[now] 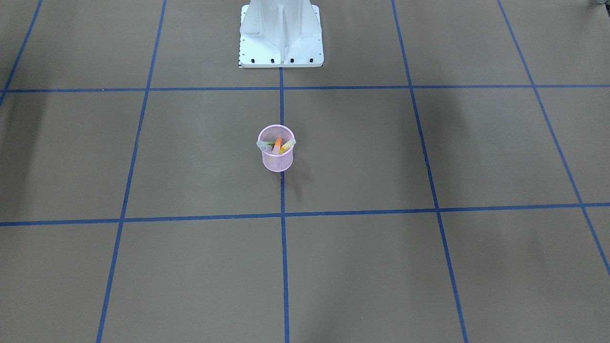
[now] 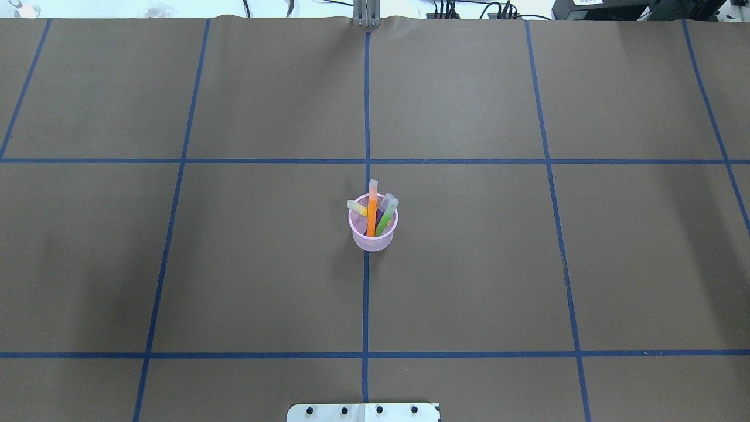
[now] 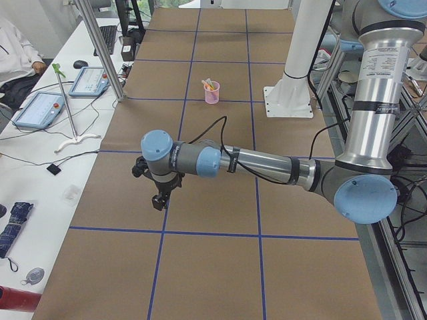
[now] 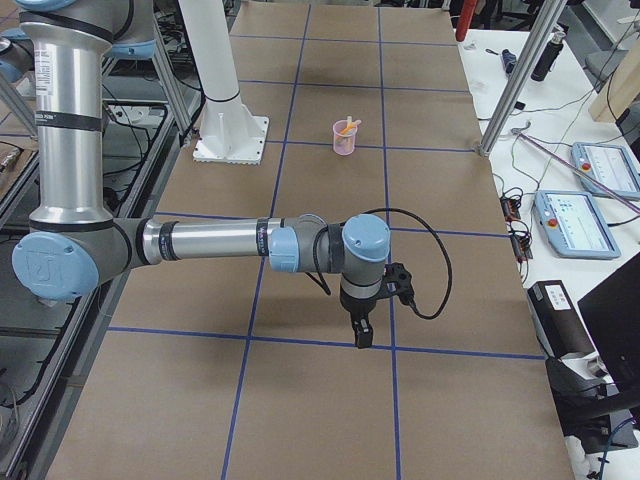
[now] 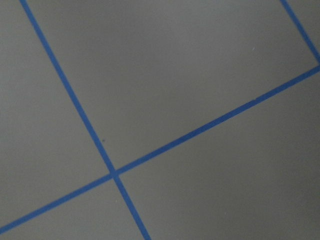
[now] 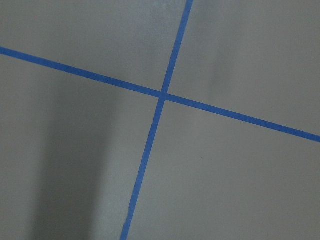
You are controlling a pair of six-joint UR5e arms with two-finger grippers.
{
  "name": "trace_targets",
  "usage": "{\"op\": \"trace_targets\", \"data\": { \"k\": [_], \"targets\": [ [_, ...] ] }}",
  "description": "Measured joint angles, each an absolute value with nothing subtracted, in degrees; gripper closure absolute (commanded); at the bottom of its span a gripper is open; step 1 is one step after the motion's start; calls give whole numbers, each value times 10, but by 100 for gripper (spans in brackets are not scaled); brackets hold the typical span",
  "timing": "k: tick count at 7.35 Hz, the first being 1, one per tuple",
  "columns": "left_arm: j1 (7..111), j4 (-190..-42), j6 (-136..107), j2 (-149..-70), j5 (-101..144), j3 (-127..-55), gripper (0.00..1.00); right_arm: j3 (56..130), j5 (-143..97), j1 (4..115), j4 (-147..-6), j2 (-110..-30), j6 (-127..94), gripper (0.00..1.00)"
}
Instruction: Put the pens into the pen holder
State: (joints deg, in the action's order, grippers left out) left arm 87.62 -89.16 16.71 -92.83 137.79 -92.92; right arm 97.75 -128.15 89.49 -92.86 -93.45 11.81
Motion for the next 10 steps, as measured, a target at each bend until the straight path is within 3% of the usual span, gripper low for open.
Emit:
{"op": "trace_targets", "data": {
  "k": [3,6,10],
  "targets": [
    [902,-896,165,-865,1373,-940,0,958,-1281,897,-924,-935,114,0],
    [913,-896,156,-793,1337,-1023,0,961,-1282,897,-925,-931,111,0],
    [910,-895,84,-789,1316,-1047,0,963,-1283,897,-925,-928,110,0]
  ]
}}
